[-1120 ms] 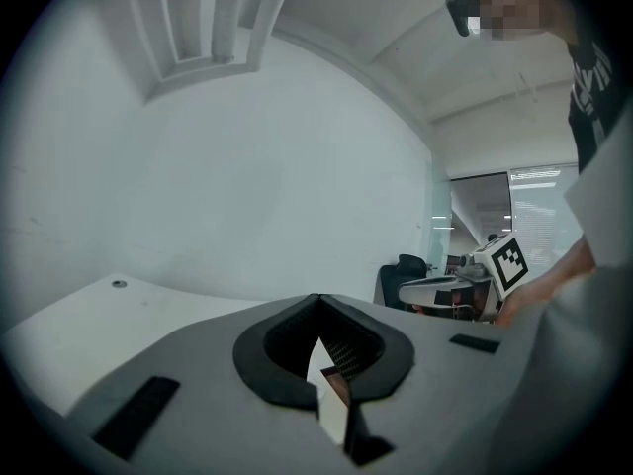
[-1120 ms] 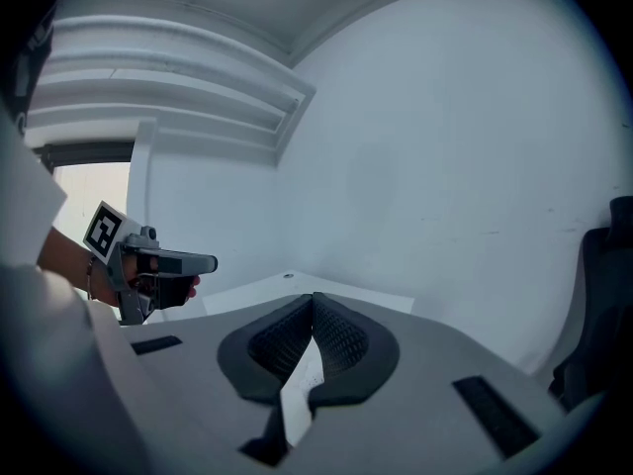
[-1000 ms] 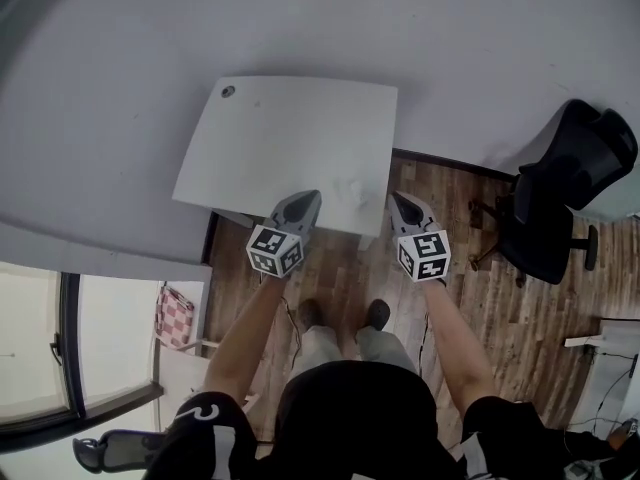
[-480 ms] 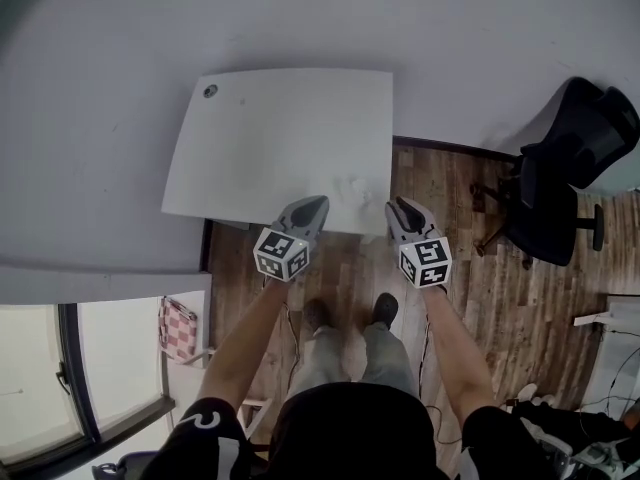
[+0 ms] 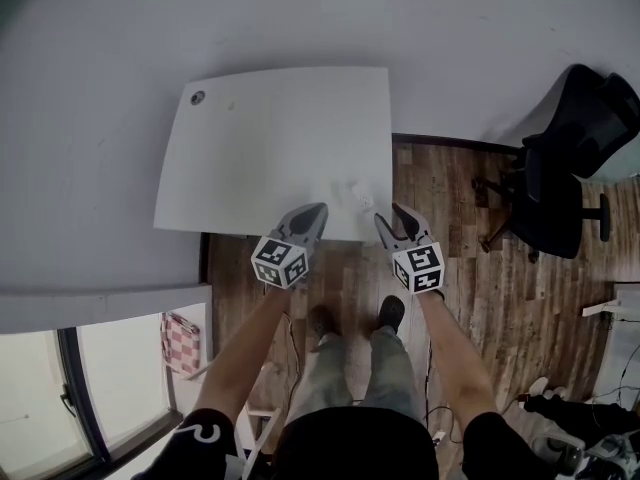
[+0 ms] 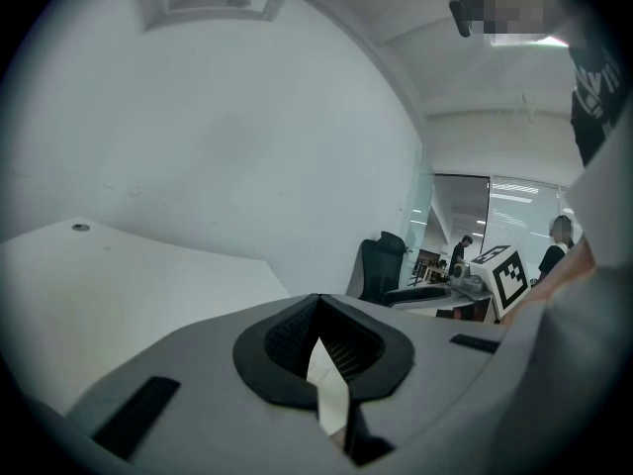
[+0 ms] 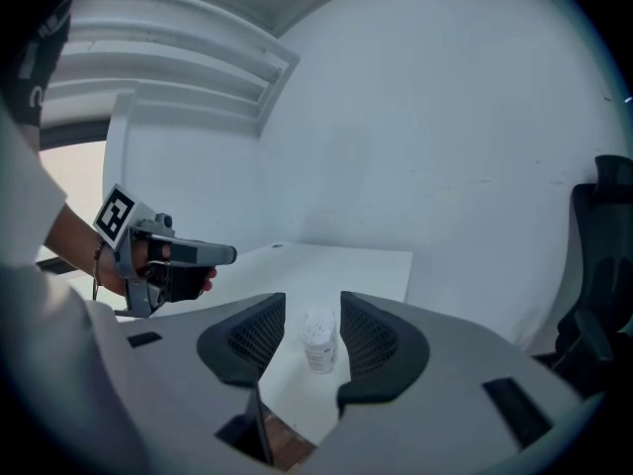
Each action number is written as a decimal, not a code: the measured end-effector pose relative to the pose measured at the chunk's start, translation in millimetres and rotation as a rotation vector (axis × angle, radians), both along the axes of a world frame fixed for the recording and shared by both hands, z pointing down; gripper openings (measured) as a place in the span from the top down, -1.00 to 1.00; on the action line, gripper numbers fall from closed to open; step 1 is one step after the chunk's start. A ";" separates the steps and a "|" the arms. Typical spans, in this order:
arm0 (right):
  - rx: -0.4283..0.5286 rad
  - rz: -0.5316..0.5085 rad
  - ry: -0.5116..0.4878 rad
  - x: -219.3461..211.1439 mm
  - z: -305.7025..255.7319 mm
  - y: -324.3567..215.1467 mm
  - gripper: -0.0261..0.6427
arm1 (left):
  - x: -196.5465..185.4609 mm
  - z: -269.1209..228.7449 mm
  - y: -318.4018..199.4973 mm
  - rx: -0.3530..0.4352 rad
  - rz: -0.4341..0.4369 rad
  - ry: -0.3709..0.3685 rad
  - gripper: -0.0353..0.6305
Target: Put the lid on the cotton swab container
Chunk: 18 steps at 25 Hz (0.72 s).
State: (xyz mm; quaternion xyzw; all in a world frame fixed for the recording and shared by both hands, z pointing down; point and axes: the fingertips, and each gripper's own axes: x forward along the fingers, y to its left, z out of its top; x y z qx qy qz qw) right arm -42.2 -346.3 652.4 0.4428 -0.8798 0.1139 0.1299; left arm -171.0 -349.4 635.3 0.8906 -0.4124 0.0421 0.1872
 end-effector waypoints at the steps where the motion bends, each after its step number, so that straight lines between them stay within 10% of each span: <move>1: 0.000 -0.003 0.003 -2.1 4.8 -0.1 0.35 | 0.1 3.9 -1.3 -0.001 0.004 0.002 0.82; 18: -0.030 0.004 0.049 -25.9 93.3 -9.1 0.27 | 2.8 70.4 -17.2 -0.038 0.062 0.050 0.82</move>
